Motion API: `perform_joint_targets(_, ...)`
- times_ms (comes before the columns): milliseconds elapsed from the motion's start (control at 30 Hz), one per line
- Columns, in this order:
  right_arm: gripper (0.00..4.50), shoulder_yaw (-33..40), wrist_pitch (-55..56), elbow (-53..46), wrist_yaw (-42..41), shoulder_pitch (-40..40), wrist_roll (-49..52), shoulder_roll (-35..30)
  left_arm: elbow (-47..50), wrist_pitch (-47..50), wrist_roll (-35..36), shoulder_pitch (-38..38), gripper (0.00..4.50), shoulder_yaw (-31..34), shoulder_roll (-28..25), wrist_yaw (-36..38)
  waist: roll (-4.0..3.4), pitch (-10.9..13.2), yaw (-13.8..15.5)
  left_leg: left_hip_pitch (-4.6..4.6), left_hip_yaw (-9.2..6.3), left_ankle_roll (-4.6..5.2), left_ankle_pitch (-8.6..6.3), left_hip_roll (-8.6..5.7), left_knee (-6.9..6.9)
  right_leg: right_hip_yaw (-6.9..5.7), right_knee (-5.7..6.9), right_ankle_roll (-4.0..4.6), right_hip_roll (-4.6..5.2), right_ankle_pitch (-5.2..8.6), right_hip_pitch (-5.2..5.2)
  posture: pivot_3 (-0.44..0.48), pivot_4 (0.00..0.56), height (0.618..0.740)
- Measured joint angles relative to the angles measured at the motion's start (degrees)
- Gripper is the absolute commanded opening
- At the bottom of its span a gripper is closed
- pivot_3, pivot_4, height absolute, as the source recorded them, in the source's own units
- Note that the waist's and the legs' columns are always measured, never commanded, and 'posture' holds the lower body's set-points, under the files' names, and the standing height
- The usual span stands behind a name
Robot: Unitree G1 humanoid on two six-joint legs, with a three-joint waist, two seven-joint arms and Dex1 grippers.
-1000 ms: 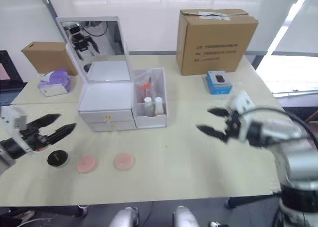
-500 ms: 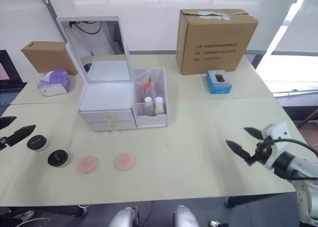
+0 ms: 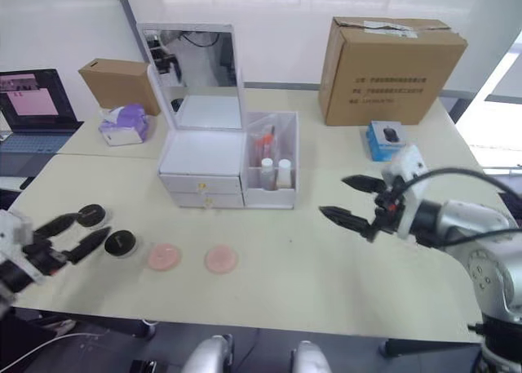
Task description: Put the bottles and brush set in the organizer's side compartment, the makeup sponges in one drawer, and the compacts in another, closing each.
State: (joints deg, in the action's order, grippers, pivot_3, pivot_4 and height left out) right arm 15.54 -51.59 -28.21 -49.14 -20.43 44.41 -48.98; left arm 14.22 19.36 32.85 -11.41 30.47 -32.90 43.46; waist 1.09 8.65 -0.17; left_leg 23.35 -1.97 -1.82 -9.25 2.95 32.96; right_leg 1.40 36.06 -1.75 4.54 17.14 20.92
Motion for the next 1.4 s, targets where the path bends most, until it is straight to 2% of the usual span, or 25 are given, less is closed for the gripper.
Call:
perform_joint_targets(100, 4.47, -1.81, -2.67, -0.74, -0.50, -4.45, 3.80, -0.83, 9.04, 2.27, -0.09, -1.95, 4.50, -4.26, 6.15, -7.08, 0.45, -0.02, 0.39, 0.02, 0.02, 0.04, 0.02, 0.00, 0.09, 0.14, -0.04, -0.21, -0.12, -0.11, 0.01, 0.000, 0.150, 0.740)
perform_joint_targets(167, 4.47, -2.62, -4.11, -0.87, -0.70, -6.19, 5.56, -1.56, 12.82, 3.05, -0.93, -1.95, 4.50, -6.06, 9.41, -12.08, 0.47, -0.02, 0.69, 0.02, 0.11, 0.03, 0.02, -0.01, 0.19, 0.27, -0.06, -0.17, -0.13, -0.06, 0.04, 0.000, 0.150, 0.740)
perform_joint_targets(300, 4.47, -3.90, -5.98, -1.32, -0.55, -9.45, 8.76, -1.67, 17.68, 3.19, -6.36, -0.79, 4.50, -14.06, 13.06, -19.41, 0.46, -0.03, 0.90, 0.02, 0.33, 0.08, 0.05, -0.07, 0.36, 0.64, -0.06, -0.33, -0.18, -0.08, 0.05, 0.000, 0.150, 0.740)
perform_joint_targets(400, 4.47, -5.33, -6.58, -1.78, 0.33, -11.17, 9.92, -1.59, 16.92, 1.84, -12.57, 2.69, 4.50, -20.96, 15.09, -22.69, 0.49, -0.05, 0.90, 0.04, 0.37, 0.09, 0.05, -0.09, 0.51, 0.80, -0.08, -0.38, -0.26, -0.10, 0.06, 0.000, 0.150, 0.740)
perform_joint_targets(633, 4.47, -7.35, -7.41, -2.80, 5.68, -13.09, 11.95, 1.33, 10.98, -0.70, -17.14, 9.33, 4.50, -27.49, 21.23, -27.18, 0.42, -0.09, 0.73, 0.27, 0.37, 0.11, 0.06, -0.09, 0.87, 1.10, -0.05, -0.83, -0.45, -0.36, 0.03, 0.000, 0.150, 0.740)
perform_joint_targets(900, 4.47, -7.60, -8.24, -4.14, 8.30, -13.17, 14.34, 0.65, 9.14, -3.10, -20.28, 11.28, 4.50, -31.46, 26.34, -30.83, 0.42, -0.09, 0.82, 0.41, 0.39, 0.11, 0.06, -0.09, 0.90, 1.13, -0.07, -0.80, -0.45, -0.36, 0.11, 0.000, 0.150, 0.740)
perform_joint_targets(1200, 4.47, -8.42, -10.12, -4.42, 10.14, -15.02, 15.43, -0.30, 3.55, -5.85, -23.54, 15.81, 4.50, -31.64, 29.11, -34.28, 0.41, -0.10, 0.81, 0.42, 0.38, 0.11, 0.06, -0.09, 0.91, 1.16, -0.07, -0.94, -0.49, -0.45, 0.13, 0.000, 0.150, 0.740)
perform_joint_targets(1300, 4.50, -8.47, -10.29, -4.23, 10.45, -15.88, 15.42, -0.29, 3.07, -6.74, -23.67, 15.86, 3.92, -31.62, 29.75, -34.63, 0.40, -0.10, 0.78, 0.42, 0.37, 0.11, 0.06, -0.09, 0.91, 1.17, -0.07, -0.94, -0.52, -0.45, 0.13, 0.000, 0.150, 0.740)
perform_joint_targets(1400, 4.50, -8.51, -10.30, -4.07, 10.45, -16.67, 15.40, -0.29, 2.34, -7.00, -23.67, 15.97, 3.03, -31.63, 30.19, -34.93, 0.40, -0.10, 0.78, 0.42, 0.37, 0.11, 0.06, -0.09, 0.91, 1.17, -0.07, -0.94, -0.52, -0.45, 0.14, 0.000, 0.150, 0.740)
